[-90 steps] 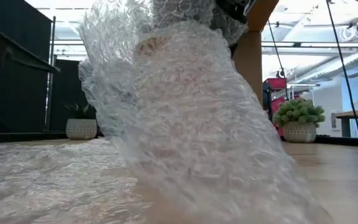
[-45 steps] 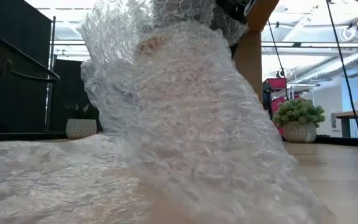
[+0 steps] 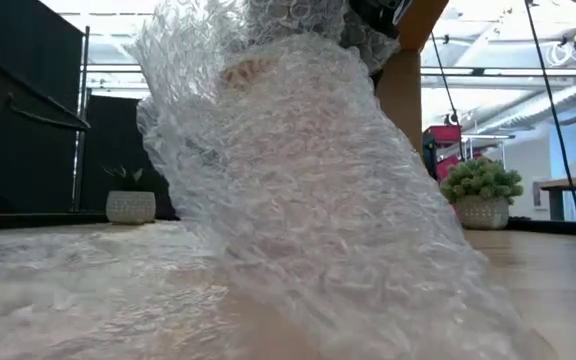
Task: Wrap mug
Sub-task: Wrap the orange mug with the transparent bubble wrap
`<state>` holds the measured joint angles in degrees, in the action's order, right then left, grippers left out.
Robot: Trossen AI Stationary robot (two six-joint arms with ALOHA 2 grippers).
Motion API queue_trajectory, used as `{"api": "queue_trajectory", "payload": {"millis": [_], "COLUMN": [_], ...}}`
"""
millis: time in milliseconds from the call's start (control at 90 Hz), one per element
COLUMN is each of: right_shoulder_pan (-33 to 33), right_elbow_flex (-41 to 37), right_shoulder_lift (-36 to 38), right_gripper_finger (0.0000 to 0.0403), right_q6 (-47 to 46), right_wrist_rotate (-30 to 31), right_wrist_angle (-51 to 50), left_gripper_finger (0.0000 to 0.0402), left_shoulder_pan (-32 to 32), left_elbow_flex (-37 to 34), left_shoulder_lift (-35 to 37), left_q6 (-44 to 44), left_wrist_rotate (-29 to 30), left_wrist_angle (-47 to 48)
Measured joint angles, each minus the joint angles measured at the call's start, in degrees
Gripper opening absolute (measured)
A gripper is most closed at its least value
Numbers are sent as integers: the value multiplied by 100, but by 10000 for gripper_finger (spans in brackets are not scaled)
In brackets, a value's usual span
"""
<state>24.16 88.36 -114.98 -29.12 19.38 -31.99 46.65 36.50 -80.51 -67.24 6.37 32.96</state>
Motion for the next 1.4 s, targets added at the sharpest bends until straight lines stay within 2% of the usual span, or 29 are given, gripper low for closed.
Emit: {"api": "queue_trajectory", "payload": {"millis": [133, 211, 278, 389, 444, 633, 867, 956, 1244, 1400], "right_shoulder_pan": [0, 0, -1, 0, -2, -2, -2, 0, -2, -2], "right_elbow_flex": [0, 0, 0, 0, 0, 0, 0, 0, 2, 2], "right_shoulder_lift": [0, 0, 0, 0, 0, 0, 0, 0, 0, 0], "right_gripper_finger": [0, 0, 0, 0, 0, 0, 0, 0, 0, 0], "right_q6": [0, 0, 0, -1, -7, -22, -22, -22, -22, -22], "right_wrist_rotate": [0, 0, 0, 0, 0, 0, 0, 0, 0, 0], "right_wrist_angle": [0, 0, 0, 2, 0, 6, 11, 11, 50, 61], "left_gripper_finger": [178, 162, 128, 37, 13, 1, 0, 0, 0, 0], "left_shoulder_pan": [3, 2, 0, -2, -2, 0, -48, -161, -917, -1456], "left_elbow_flex": [-136, -134, -130, -138, -135, 288, 1280, 1526, 1558, 1558], "left_shoulder_lift": [-126, -276, -371, -433, -439, -220, 157, 177, -9, -673], "left_q6": [0, 4, 4, 4, 3, 199, 1161, 1760, 3910, 4548], "left_wrist_rotate": [186, 227, 292, 466, 477, 529, 1964, 2235, 2256, 1500], "left_wrist_angle": [-482, -484, -484, -652, -755, -442, -321, -496, -2732, -3828]}}
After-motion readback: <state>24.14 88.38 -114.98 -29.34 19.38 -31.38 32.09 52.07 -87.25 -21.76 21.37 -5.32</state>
